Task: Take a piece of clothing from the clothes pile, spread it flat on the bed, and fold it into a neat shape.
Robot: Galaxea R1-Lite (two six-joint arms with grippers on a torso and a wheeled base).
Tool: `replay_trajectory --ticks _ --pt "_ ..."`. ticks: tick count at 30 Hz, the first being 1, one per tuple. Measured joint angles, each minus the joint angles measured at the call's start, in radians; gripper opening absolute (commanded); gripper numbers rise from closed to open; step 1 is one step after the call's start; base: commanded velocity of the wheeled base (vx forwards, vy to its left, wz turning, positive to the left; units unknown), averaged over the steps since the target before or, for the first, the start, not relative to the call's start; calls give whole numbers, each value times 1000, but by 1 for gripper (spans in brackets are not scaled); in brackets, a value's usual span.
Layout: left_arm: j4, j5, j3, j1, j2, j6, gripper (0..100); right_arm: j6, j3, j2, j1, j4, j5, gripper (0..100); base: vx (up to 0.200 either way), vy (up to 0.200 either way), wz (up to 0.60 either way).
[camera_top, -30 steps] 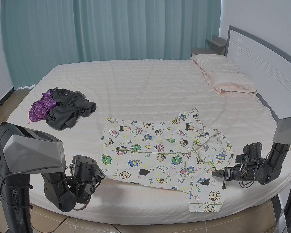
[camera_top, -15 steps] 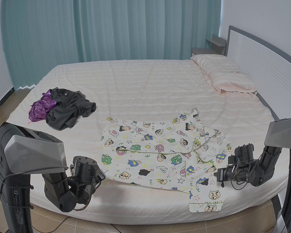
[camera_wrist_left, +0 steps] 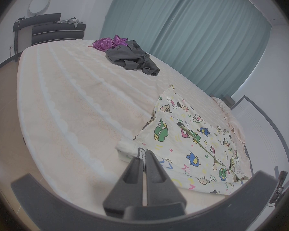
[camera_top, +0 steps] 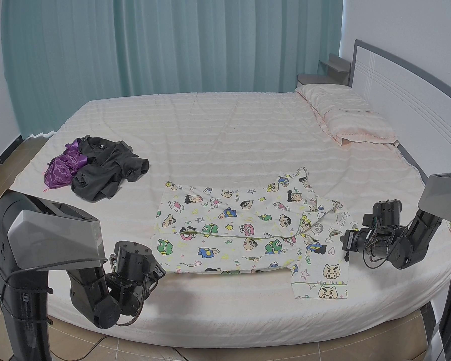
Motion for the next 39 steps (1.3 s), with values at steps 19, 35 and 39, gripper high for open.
replay_trajectory --ticks 19,35,39 --pt "0 0 -12 -1 21 0 0 -71 102 -24 -130 101 87 100 0 0 0" --pt "0 0 -3 -5 20 -3 0 -112 261 -67 -10 75 136 100 0 0 0" --pt "-1 1 -1 -5 20 -5 0 -116 265 -56 38 75 79 100 0 0 0"
